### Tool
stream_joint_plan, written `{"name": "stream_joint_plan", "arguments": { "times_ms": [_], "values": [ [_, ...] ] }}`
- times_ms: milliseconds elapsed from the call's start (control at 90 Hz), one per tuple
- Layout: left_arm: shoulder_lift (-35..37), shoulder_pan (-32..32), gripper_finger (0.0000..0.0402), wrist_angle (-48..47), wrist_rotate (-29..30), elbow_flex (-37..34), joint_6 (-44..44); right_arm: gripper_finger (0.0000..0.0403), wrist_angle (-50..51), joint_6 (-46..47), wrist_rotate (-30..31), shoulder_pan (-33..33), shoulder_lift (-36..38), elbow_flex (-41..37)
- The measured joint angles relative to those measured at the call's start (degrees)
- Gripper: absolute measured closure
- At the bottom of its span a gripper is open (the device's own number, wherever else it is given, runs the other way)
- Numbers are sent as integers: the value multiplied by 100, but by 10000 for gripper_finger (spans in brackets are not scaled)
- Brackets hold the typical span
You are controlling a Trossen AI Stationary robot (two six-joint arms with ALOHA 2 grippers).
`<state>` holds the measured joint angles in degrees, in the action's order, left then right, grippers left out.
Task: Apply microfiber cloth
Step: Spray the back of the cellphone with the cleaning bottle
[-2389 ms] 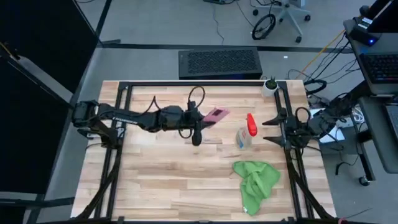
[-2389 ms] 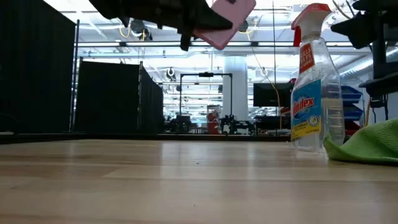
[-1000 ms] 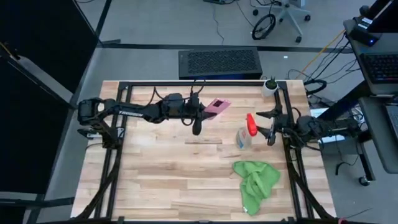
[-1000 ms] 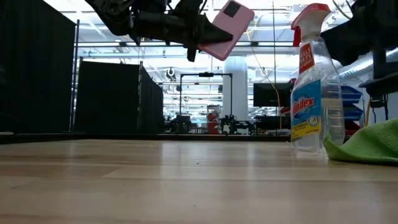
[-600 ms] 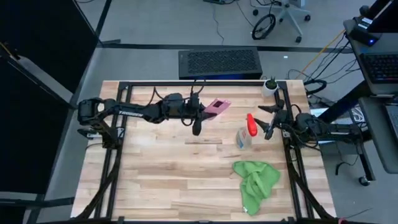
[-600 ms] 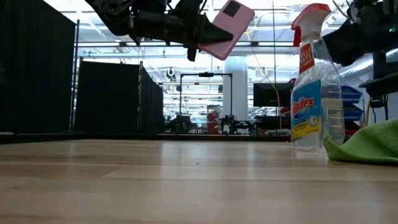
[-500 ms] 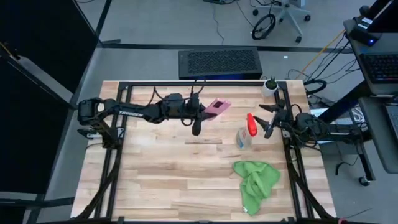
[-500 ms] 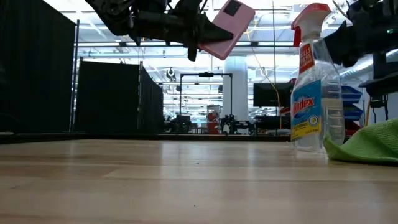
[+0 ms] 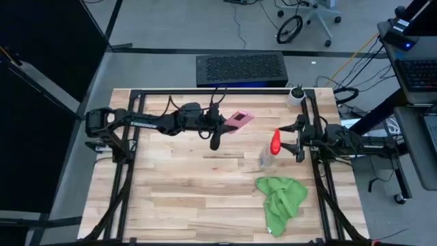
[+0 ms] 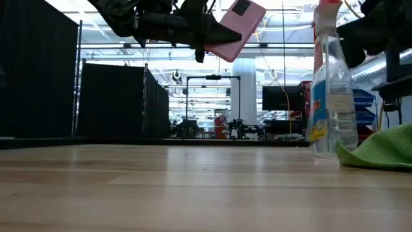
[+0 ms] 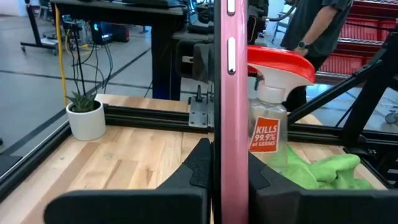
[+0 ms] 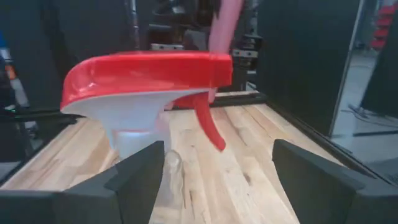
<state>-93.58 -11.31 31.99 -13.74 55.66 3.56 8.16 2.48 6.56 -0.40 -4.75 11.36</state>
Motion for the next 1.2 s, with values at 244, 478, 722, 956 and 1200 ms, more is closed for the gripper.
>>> {"name": "stream_joint_plan", "arguments": {
  "times_ms": [244,478,722,956,1200],
  "values": [
    [0,0,397,2,0,-2,16,119,13,508,-97,2,0,13],
    [0,2,397,4,0,-2,60,121,37,610,-67,2,0,17],
    [0,2,397,9,0,-1,64,121,-12,656,-95,13,74,48],
    [0,2,397,17,0,-2,82,121,-81,776,-58,13,74,48],
    [0,2,397,50,2,-2,209,117,-54,641,-74,13,74,48]
  ]
}}
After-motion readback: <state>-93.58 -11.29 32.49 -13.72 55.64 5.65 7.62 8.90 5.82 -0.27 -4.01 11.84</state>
